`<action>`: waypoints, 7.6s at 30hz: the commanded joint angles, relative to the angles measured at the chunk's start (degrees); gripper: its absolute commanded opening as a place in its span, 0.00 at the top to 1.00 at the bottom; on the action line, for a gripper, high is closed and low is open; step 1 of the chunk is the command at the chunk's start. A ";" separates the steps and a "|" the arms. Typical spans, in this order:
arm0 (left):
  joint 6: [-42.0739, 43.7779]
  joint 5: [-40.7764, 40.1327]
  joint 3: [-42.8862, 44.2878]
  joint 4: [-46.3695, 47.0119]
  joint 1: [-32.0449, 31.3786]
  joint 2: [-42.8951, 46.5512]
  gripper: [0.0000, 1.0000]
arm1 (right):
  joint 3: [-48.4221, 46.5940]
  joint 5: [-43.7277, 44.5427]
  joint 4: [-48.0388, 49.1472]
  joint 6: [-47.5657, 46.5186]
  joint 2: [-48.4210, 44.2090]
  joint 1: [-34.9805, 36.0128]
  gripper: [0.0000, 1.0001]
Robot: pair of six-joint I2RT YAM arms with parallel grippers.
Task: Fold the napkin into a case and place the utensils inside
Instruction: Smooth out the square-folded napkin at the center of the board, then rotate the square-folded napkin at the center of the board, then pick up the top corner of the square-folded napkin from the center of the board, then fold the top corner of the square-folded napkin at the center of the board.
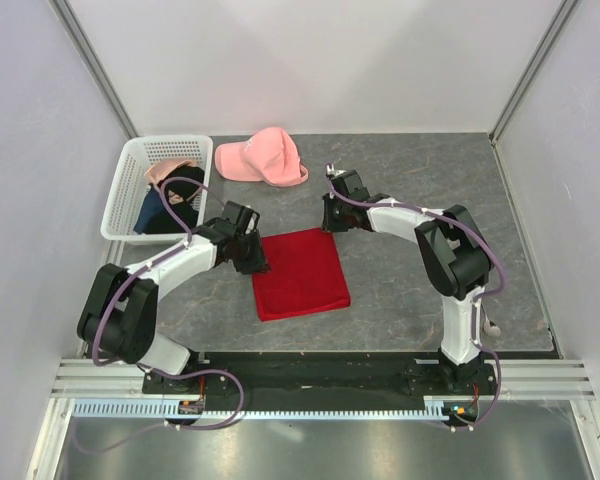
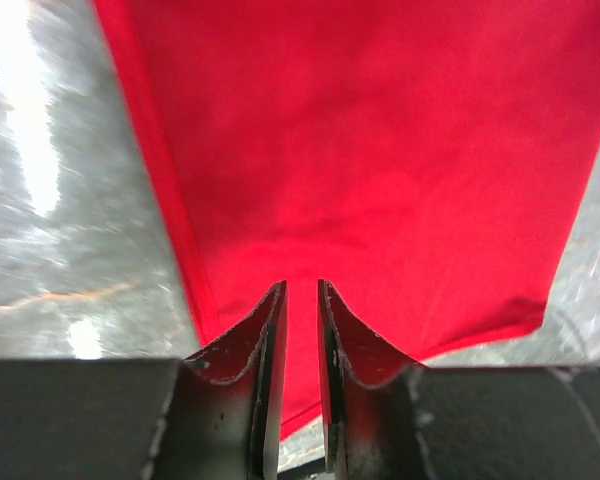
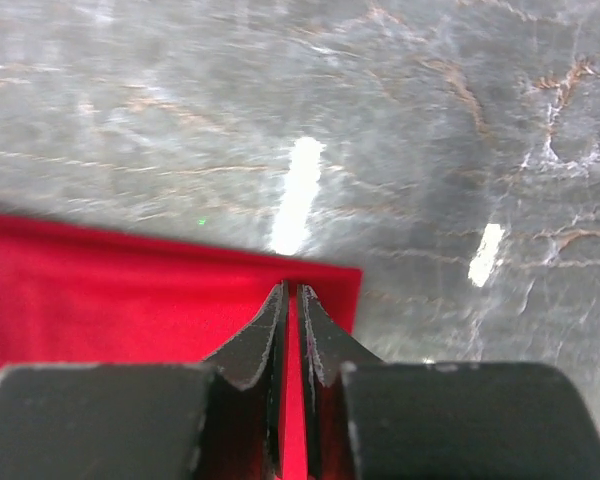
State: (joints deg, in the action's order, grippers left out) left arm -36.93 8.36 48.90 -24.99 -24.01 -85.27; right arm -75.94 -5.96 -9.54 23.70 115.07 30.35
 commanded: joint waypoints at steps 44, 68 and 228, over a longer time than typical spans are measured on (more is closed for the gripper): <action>-13.96 5.34 -13.84 12.08 -21.78 4.06 0.76 | 39.92 13.87 -8.38 6.00 -43.61 4.81 0.77; -0.95 -10.65 -1.08 3.63 -5.52 -6.14 0.83 | 45.88 9.37 2.33 9.78 -37.73 4.56 0.85; -20.11 -5.11 -23.15 9.44 -23.89 16.98 0.77 | -3.77 -18.13 8.14 14.88 4.11 8.68 1.00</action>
State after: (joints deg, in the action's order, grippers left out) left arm -55.29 3.18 26.28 -16.73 -47.72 -67.90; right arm -76.44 -24.34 -3.44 37.98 118.21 39.20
